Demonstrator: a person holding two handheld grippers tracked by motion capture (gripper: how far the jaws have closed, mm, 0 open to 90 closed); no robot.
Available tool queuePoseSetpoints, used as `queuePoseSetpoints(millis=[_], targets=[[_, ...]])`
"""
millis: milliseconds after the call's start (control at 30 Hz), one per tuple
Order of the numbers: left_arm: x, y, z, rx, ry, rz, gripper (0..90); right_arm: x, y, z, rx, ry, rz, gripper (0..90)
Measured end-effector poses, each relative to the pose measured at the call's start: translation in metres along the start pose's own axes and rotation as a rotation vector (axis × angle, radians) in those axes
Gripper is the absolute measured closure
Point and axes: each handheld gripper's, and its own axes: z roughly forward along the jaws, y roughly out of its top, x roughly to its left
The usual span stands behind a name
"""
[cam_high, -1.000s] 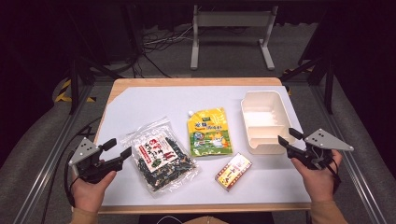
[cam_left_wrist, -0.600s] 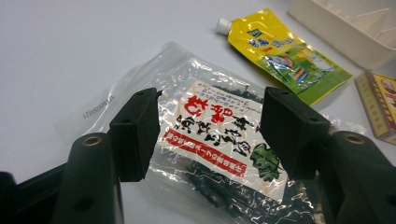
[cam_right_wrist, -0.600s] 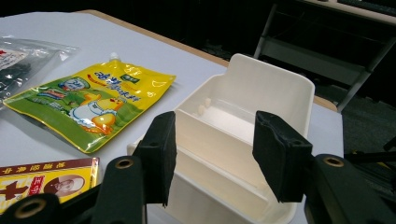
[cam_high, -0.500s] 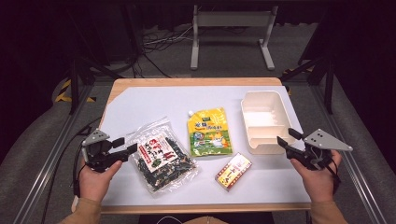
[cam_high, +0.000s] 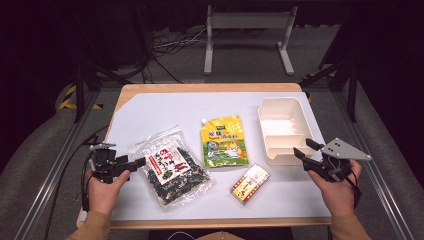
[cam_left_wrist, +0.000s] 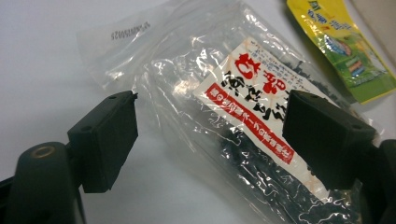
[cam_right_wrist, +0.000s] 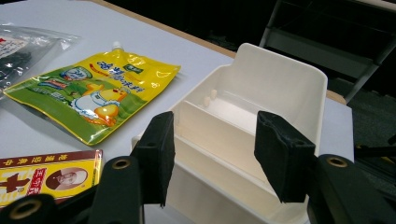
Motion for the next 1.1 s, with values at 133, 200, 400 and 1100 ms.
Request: queuePoseSetpoints(millis=[133, 200, 400, 1100], targets=[[0.003, -0.001, 0.006, 0.027, -0.002, -0.009, 18.5, 0.0, -0.001, 0.001, 0.006, 0.001, 0.002, 47.3], [0.004, -0.001, 0.009, 0.052, -0.005, -0.009, 21.7, 0.0, -0.001, 0.002, 0.009, 0.001, 0.001, 47.1], [0.004, -0.002, 0.02, 0.078, 0.017, -0.012, 23.8, 0.002, -0.002, 0.004, 0.021, 0.006, 0.0, 46.3], [-0.002, 0.01, 0.043, 0.113, 0.127, 0.033, 33.6, 0.004, -0.004, 0.009, 0.035, 0.014, -0.014, 43.6]])
